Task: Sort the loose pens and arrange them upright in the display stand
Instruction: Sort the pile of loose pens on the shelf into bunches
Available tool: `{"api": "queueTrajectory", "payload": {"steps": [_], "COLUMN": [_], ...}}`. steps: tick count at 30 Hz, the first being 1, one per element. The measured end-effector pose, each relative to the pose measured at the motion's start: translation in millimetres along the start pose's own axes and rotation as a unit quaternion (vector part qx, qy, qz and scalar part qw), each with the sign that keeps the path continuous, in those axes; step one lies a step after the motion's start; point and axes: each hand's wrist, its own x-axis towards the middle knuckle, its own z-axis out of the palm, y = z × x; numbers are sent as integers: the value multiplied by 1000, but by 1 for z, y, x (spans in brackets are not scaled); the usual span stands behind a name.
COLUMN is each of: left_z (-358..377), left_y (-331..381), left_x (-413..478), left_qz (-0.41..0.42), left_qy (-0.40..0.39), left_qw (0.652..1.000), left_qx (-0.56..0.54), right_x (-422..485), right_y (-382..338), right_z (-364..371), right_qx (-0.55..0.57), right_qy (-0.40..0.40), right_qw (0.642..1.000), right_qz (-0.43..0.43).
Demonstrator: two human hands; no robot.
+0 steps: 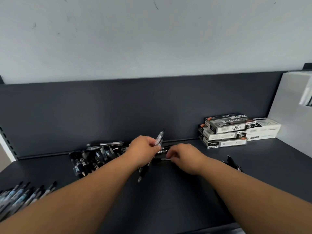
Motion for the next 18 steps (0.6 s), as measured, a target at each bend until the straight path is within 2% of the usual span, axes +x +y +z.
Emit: {"api": "queueTrajectory", "payload": {"steps": [3,6,8,18], "left_z": [-1,-12,-23,-120], "left_y": [4,7,3,-59], "left_x": [-2,-10,-19,-101], "left_qz": [16,30,25,-53], "left_qy": [6,23,42,146], "left_qw": [999,998,998,987], "left_qx": [36,46,44,-43], "right_x": [-5,-10,-12,-1], "right_y": [-2,-14,-27,-152], "right_z": [-10,-27,-33,-3], "right_qx": [115,316,387,473], "right_qy": [65,88,78,-4], "right_qw": [991,944,918,880], "right_qz": [7,33,30,-47]}}
